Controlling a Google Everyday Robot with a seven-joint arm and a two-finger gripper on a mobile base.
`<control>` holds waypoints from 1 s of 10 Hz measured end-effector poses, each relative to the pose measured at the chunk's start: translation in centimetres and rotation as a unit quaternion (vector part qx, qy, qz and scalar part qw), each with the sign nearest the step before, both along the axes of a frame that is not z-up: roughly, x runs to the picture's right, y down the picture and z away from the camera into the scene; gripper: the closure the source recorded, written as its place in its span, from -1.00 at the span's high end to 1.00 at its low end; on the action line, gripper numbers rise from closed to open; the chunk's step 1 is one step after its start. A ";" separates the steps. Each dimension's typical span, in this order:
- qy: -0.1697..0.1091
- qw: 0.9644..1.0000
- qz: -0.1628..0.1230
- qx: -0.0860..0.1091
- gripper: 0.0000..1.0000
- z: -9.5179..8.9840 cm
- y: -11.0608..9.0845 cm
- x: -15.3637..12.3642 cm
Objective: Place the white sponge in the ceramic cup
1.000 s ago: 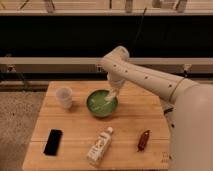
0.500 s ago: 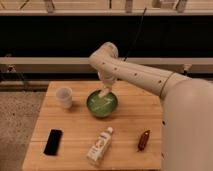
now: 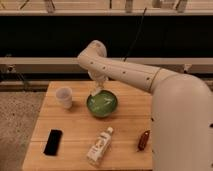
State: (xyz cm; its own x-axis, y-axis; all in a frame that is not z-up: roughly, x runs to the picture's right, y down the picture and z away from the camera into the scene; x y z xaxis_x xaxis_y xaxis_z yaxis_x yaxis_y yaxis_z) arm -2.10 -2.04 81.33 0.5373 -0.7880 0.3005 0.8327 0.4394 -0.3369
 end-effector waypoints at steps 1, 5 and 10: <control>0.000 1.000 -0.005 0.001 -1.00 0.0 -0.1 -0.6; -0.009 0.999 -0.032 0.008 -1.00 -0.4 -0.4 -4.9; -0.012 0.998 -0.068 -0.005 -1.00 -0.6 -0.5 -11.0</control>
